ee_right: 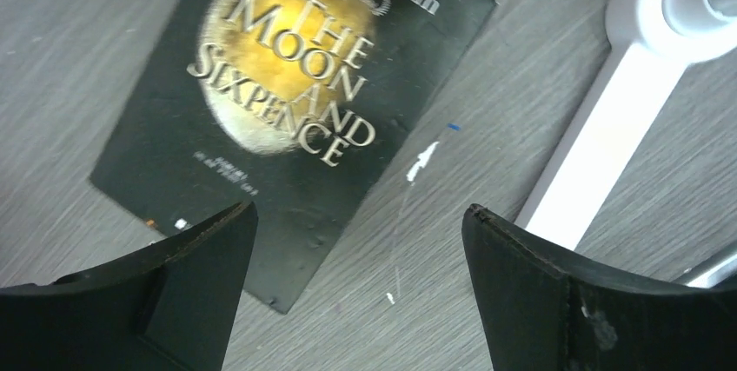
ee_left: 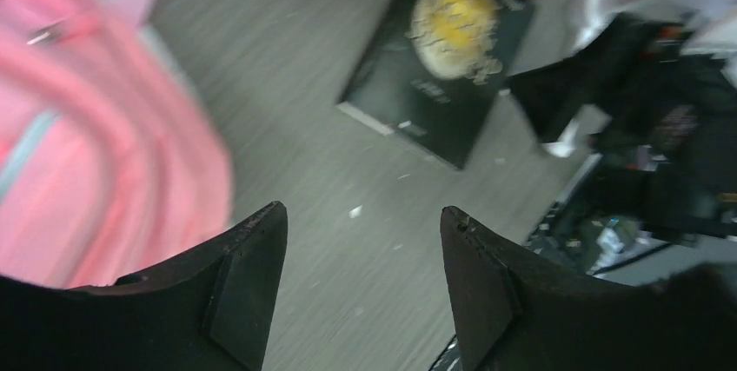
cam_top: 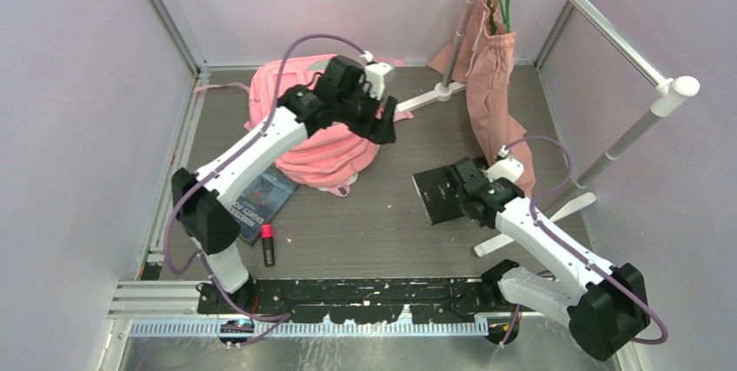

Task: Pack the student bag
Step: Adjust the book at the center of the board.

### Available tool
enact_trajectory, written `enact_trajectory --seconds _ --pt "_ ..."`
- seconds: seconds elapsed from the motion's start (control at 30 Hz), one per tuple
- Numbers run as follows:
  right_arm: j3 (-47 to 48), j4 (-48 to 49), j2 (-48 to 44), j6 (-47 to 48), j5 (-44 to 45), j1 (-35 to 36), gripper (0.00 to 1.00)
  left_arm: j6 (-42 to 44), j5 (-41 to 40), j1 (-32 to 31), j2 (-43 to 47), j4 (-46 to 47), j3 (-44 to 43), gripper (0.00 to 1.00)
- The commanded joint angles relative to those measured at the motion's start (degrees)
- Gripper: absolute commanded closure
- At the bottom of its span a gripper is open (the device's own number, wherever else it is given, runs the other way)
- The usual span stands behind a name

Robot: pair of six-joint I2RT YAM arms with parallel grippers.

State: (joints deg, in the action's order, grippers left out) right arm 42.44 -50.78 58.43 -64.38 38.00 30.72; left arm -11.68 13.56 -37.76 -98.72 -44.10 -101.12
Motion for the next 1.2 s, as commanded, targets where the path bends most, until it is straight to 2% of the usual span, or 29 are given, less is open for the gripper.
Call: enact_trajectory --seconds 0.0,0.1,0.27,0.4,0.57,0.73,0.87,0.93,1.03,1.17 --pt "-4.5 4.9 -0.9 -5.5 -2.5 -4.2 0.08 -6.2 8.7 -2.9 -8.0 10.2 -2.1 0.35" --pt "-8.6 11.4 -0.1 -5.6 -8.0 -6.9 0.1 -9.1 12.9 -3.3 -14.7 15.3 -2.8 0.35" --pt "-16.0 21.3 -3.7 -5.9 -10.3 -7.5 0.12 -13.4 16.6 -3.7 -23.9 23.6 -4.1 0.36" --pt "-18.2 23.8 -4.1 -5.0 -11.1 -7.6 0.17 -13.1 14.3 -5.0 -29.7 23.7 -8.4 0.37" --pt "-20.2 28.7 -1.7 -5.6 -12.8 -8.7 0.28 -13.8 17.0 -5.5 -38.1 19.2 -16.8 0.42" --pt "-21.3 34.9 2.1 -4.2 -15.3 -10.1 0.41 -12.9 16.7 -6.6 -38.2 18.9 -14.8 0.49" --pt "-21.0 37.1 5.8 -3.0 -17.7 -10.4 0.59 -13.2 17.7 -6.7 -35.9 19.4 -9.9 0.67" --pt "-21.0 38.5 7.2 -2.6 -19.2 -10.4 0.69 -11.2 16.7 -6.8 -34.8 16.2 -8.7 0.69" --pt "-20.8 39.4 8.9 -1.1 -21.3 -10.3 0.81 -9.2 15.0 -7.0 -32.8 14.0 -5.0 0.78" --pt "-19.8 39.5 10.5 1.9 -24.4 -10.2 0.86 -10.2 15.7 -7.3 -29.4 13.6 1.4 0.84"
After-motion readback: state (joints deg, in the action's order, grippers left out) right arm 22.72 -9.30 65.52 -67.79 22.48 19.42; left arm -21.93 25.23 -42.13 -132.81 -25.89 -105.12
